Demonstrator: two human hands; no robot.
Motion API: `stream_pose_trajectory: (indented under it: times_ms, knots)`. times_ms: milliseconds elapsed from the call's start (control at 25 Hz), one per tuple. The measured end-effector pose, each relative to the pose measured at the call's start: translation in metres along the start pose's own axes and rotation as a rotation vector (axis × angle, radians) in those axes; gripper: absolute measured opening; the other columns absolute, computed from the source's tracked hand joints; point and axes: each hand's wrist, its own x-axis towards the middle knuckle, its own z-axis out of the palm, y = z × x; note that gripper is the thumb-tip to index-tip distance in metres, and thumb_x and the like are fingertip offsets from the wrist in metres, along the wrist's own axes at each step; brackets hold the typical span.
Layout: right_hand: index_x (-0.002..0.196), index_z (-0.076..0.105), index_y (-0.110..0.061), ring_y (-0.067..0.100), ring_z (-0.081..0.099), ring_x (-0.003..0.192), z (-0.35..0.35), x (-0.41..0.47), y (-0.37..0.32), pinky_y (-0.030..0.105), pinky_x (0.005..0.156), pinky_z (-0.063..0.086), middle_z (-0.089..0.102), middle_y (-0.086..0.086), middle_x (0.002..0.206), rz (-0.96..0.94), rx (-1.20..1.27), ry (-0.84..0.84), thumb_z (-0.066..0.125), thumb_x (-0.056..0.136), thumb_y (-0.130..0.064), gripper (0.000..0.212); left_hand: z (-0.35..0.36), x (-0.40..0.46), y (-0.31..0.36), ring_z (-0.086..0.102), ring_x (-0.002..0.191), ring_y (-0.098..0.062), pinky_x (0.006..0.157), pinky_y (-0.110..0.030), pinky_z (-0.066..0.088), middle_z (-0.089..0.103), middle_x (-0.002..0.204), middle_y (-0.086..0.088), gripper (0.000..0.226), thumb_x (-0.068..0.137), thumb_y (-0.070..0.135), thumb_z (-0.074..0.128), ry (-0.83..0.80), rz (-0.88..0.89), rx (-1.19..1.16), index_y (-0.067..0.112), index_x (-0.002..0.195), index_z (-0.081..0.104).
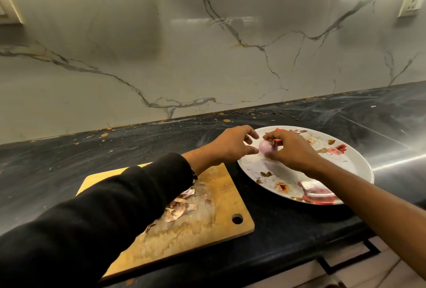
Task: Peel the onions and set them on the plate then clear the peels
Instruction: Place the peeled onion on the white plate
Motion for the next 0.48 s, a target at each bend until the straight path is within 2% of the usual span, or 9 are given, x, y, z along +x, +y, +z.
stream_pose_trajectory:
  times_ms: [120, 240, 480]
  knots:
    - [0.133, 0.061, -0.016, 0.021, 0.057, 0.120, -0.001, -0.003, -0.006, 0.029, 0.092, 0.044, 0.060, 0.005, 0.137, -0.003, -0.029, 0.044, 0.077, 0.086, -0.023, 0.050, -0.003, -0.005, -0.002, 0.055, 0.106, -0.011, 0.089, -0.024, 0.046, 0.060, 0.128, -0.003, 0.039, 0.091, 0.021, 0.070, -0.006, 0.009, 0.026, 0.019, 0.128, 0.056]
    - [0.132, 0.061, -0.019, 0.020, 0.056, 0.122, 0.000, -0.008, -0.022, 0.028, 0.093, 0.042, 0.058, 0.003, 0.138, -0.093, -0.071, 0.077, 0.074, 0.088, -0.029, 0.047, -0.014, -0.018, -0.009, 0.055, 0.106, -0.010, 0.090, -0.024, 0.046, 0.060, 0.128, -0.002, 0.038, 0.091, 0.024, 0.069, 0.004, 0.010, 0.039, 0.020, 0.127, 0.056]
    - [0.129, 0.063, -0.024, 0.016, 0.054, 0.126, 0.020, -0.014, -0.080, 0.023, 0.095, 0.037, 0.061, -0.002, 0.134, -0.312, -0.090, 0.004, 0.072, 0.089, -0.030, 0.042, -0.048, -0.067, -0.033, 0.056, 0.105, -0.010, 0.083, -0.021, 0.043, 0.061, 0.122, 0.002, 0.040, 0.089, 0.030, 0.072, 0.097, -0.007, 0.075, 0.022, 0.126, 0.058]
